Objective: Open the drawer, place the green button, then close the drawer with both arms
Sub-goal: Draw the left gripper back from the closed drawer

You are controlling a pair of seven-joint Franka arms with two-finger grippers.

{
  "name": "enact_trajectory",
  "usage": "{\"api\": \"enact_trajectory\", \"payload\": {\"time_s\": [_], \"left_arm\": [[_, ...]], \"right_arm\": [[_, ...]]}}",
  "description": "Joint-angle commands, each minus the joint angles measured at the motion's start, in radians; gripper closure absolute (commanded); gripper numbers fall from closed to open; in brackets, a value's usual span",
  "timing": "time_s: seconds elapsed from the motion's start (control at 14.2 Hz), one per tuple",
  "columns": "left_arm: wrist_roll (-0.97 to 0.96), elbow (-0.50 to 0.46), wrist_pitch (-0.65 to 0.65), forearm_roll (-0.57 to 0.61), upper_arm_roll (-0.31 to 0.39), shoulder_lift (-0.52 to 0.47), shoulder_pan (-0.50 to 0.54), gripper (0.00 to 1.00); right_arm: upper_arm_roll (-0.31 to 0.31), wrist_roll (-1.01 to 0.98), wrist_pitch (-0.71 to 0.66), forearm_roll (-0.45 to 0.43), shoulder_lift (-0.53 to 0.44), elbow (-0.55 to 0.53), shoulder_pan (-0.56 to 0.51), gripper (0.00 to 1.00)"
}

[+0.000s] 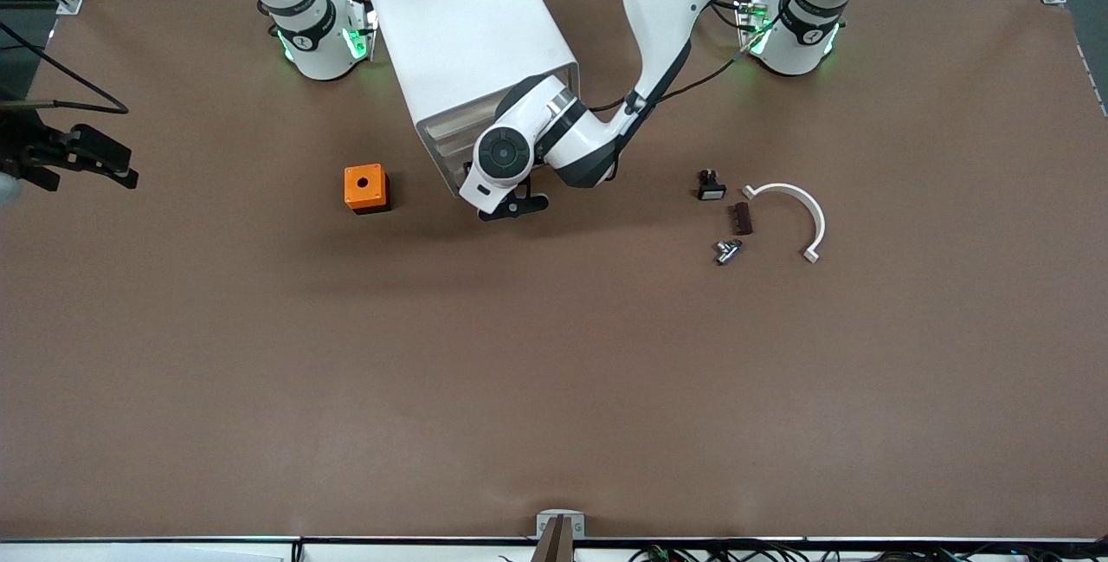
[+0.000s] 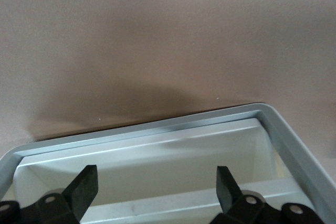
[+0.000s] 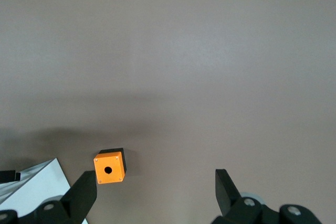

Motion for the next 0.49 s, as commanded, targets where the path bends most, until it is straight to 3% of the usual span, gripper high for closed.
{"api": "enact_trajectory", "payload": {"time_s": [0.0,0.42], "left_arm": [[0.003,-0.002,0.002,-0.006,0.021,-0.029,0.038,0.01],[0.002,0.002,0.002,-0.004,0.024,-0.112,0.171,0.01]], "right_arm": [[0.015,-0.006,-0.082,-0.017,0.007,0.044,-0.016,0.00],[0.007,-0.003,-0.136,0.003,-0.020,0.035,-0.033,0.00]]}}
